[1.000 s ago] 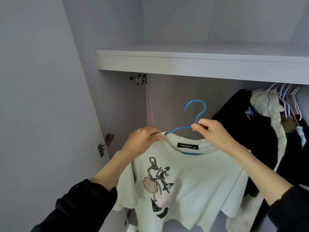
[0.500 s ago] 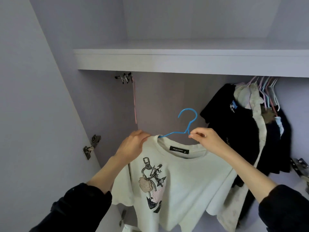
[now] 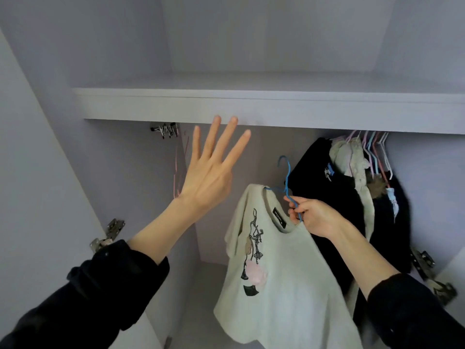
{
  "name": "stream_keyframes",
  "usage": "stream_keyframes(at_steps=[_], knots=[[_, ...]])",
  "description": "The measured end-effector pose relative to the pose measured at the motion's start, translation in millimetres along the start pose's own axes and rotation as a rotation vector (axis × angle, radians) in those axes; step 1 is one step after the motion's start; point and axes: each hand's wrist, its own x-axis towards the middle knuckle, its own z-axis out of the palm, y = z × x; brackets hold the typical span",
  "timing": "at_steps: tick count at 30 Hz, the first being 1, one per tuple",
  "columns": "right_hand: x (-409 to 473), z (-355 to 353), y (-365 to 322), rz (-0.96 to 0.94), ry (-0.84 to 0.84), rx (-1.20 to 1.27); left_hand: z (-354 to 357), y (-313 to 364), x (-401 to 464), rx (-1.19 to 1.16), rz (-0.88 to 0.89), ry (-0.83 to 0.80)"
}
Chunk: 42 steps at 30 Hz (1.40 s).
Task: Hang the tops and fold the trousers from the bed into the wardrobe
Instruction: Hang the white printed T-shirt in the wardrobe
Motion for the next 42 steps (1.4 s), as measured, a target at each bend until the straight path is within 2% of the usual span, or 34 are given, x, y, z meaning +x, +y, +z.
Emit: stream_keyframes(at_steps=[2,6,10,16,33,37,42], knots=[[4.8,-2.9,-3.9,-0.03,-0.007,0.128,5.6,-2.6,9.1,0.053,-0.038,-0.024],[24.7,-19.1,-15.5,-0.138,0.088,0.432,23.2,-8.4,15.1,0.095,-0.095,-0.099],[44.1,-36.1,-33.9,-0.24,0.14,0.541,35.6,-12.1,17.4,0.115,-0.075,-0.097],[63.4,-52.0,-62.6,-0.37,0.198,0.634,48.5,-15.2,17.2,0.167,-0.071,-0.01],[83.7,-62.3,-101.1,-0.432,0.196,0.582,58.8,-13.1,18.7,0.167,-0.08,0.037],[93.8,-68.8,-116.8,-0.421,0.315,0.495,56.9,-13.9,18.4,0.18,-0.08,0.035],[94.5,-75.5,-118.1,-0.315,0.572,0.336,55.9,-13.3,17.6,0.196,-0.08,0.034]])
